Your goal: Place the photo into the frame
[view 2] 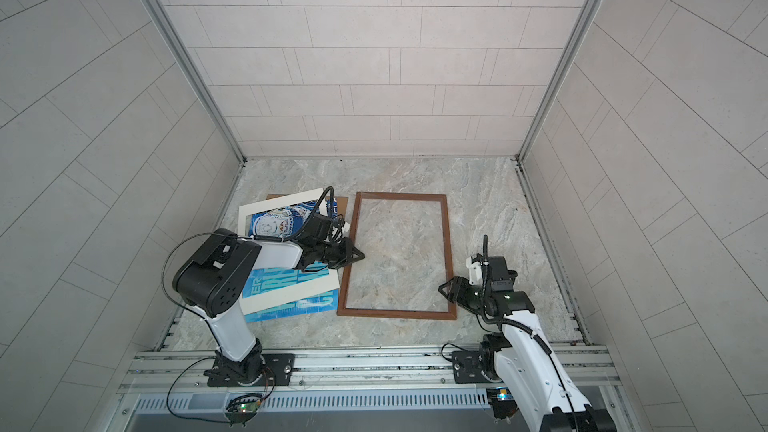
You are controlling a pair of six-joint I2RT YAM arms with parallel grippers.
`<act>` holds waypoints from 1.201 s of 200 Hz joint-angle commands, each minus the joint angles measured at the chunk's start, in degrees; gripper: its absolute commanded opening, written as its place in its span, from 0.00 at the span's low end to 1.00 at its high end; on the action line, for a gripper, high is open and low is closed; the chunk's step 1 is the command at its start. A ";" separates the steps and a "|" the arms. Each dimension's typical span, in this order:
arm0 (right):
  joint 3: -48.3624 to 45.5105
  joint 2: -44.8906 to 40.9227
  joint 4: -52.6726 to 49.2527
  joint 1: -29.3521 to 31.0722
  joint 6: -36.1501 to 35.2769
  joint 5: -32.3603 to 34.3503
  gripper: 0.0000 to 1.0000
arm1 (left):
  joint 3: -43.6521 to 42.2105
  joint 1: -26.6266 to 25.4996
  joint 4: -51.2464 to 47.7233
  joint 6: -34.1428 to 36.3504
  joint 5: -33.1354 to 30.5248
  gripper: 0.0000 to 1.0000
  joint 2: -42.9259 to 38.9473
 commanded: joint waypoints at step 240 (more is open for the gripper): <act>-0.59 4.45 5.27 0.22 0.98 3.99 0.67 | 0.22 0.67 -0.40 0.15 0.83 0.00 0.93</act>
